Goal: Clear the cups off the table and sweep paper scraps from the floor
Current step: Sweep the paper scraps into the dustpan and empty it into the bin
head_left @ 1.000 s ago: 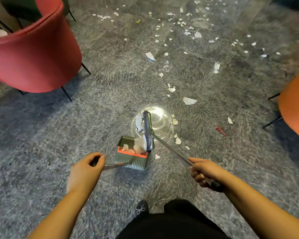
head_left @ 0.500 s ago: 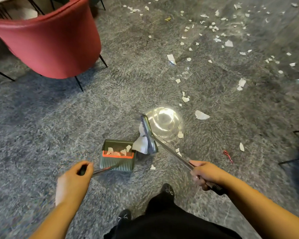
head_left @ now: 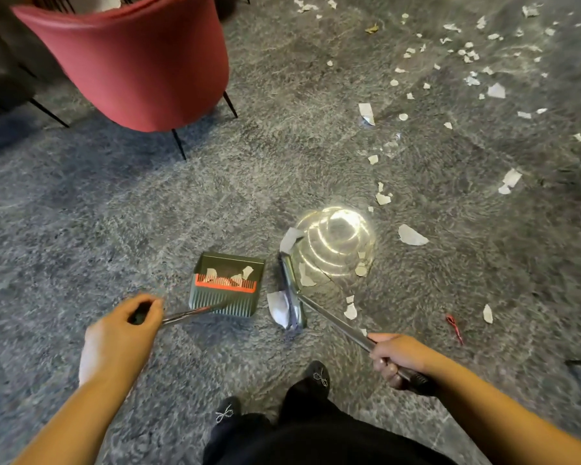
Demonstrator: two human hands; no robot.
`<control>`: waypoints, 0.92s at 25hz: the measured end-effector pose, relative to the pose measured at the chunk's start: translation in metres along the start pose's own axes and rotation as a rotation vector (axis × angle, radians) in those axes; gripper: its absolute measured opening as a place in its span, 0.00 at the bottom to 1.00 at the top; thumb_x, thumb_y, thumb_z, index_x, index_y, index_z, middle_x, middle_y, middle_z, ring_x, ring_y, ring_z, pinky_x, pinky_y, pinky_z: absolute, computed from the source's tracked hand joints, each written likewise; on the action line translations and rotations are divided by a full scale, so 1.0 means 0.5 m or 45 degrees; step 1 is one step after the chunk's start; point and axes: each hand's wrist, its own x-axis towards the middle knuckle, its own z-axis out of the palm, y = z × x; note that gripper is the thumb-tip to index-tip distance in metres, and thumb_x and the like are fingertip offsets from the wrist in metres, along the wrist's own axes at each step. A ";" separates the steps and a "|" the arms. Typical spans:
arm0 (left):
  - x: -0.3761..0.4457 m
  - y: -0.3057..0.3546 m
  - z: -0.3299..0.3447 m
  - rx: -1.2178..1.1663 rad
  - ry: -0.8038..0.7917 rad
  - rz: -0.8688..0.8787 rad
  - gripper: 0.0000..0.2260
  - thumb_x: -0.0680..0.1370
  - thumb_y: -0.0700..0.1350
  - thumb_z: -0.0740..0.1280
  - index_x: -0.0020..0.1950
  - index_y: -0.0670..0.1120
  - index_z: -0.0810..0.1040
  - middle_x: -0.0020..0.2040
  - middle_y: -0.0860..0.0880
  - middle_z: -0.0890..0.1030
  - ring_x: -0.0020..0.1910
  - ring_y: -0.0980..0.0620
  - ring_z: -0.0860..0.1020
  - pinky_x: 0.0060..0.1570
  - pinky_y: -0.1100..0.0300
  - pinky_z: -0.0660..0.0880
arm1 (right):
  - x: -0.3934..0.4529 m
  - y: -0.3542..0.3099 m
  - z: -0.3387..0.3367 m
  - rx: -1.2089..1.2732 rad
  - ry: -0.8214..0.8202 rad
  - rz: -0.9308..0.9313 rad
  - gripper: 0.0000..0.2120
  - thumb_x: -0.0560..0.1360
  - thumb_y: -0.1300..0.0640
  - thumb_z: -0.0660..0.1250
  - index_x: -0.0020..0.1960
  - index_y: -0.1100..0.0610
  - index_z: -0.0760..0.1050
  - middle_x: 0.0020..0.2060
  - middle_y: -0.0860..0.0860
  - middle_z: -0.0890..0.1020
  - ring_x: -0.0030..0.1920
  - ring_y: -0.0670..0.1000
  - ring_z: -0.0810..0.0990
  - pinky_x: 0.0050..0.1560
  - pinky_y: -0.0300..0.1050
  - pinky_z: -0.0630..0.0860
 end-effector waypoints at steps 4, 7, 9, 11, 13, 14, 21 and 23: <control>-0.032 0.013 -0.003 0.011 -0.002 -0.027 0.02 0.74 0.60 0.66 0.41 0.67 0.77 0.41 0.56 0.83 0.39 0.52 0.79 0.37 0.56 0.74 | 0.063 0.029 0.026 0.031 -0.070 0.110 0.30 0.77 0.68 0.54 0.76 0.51 0.55 0.27 0.51 0.68 0.20 0.44 0.63 0.20 0.34 0.60; -0.044 0.029 -0.006 0.009 -0.016 -0.028 0.02 0.74 0.61 0.66 0.42 0.70 0.77 0.35 0.61 0.80 0.32 0.54 0.78 0.29 0.59 0.73 | 0.083 0.024 0.013 0.024 -0.093 0.157 0.29 0.78 0.68 0.54 0.76 0.51 0.56 0.27 0.51 0.67 0.19 0.44 0.63 0.19 0.33 0.60; -0.045 0.043 0.000 0.004 -0.040 -0.020 0.03 0.74 0.60 0.66 0.43 0.71 0.76 0.34 0.60 0.80 0.31 0.53 0.78 0.27 0.59 0.73 | 0.085 0.005 -0.015 0.011 -0.047 0.160 0.28 0.79 0.67 0.54 0.76 0.50 0.56 0.28 0.51 0.67 0.19 0.44 0.63 0.19 0.34 0.60; -0.044 0.058 0.011 0.013 -0.064 -0.008 0.04 0.74 0.60 0.66 0.42 0.71 0.76 0.34 0.59 0.80 0.31 0.52 0.78 0.27 0.59 0.73 | 0.089 -0.019 -0.048 0.022 -0.005 0.155 0.28 0.80 0.67 0.53 0.76 0.50 0.55 0.28 0.51 0.67 0.18 0.44 0.63 0.19 0.33 0.60; -0.041 0.076 0.023 0.019 -0.077 -0.008 0.05 0.74 0.60 0.66 0.41 0.72 0.75 0.35 0.60 0.80 0.31 0.52 0.78 0.28 0.59 0.73 | 0.097 -0.043 -0.082 0.095 0.038 0.162 0.27 0.80 0.67 0.52 0.75 0.49 0.56 0.27 0.51 0.66 0.17 0.44 0.63 0.18 0.31 0.60; -0.038 0.086 0.029 0.015 -0.082 -0.011 0.06 0.74 0.60 0.66 0.40 0.73 0.75 0.35 0.60 0.80 0.31 0.52 0.78 0.28 0.59 0.72 | 0.103 -0.054 -0.101 0.117 0.066 0.158 0.26 0.80 0.67 0.52 0.75 0.49 0.56 0.27 0.51 0.66 0.16 0.44 0.63 0.18 0.31 0.60; -0.010 0.135 0.055 -0.027 -0.101 0.003 0.04 0.74 0.59 0.67 0.41 0.70 0.77 0.33 0.60 0.80 0.28 0.54 0.77 0.25 0.61 0.70 | 0.139 -0.081 -0.212 0.126 0.230 0.094 0.28 0.80 0.65 0.54 0.76 0.47 0.54 0.26 0.51 0.68 0.20 0.45 0.64 0.19 0.35 0.61; 0.000 0.147 0.055 0.005 -0.128 0.027 0.05 0.74 0.59 0.67 0.42 0.71 0.76 0.33 0.63 0.79 0.27 0.54 0.76 0.24 0.61 0.69 | 0.139 -0.087 -0.228 0.146 0.208 0.084 0.29 0.80 0.64 0.54 0.77 0.47 0.52 0.26 0.51 0.68 0.21 0.46 0.64 0.20 0.37 0.61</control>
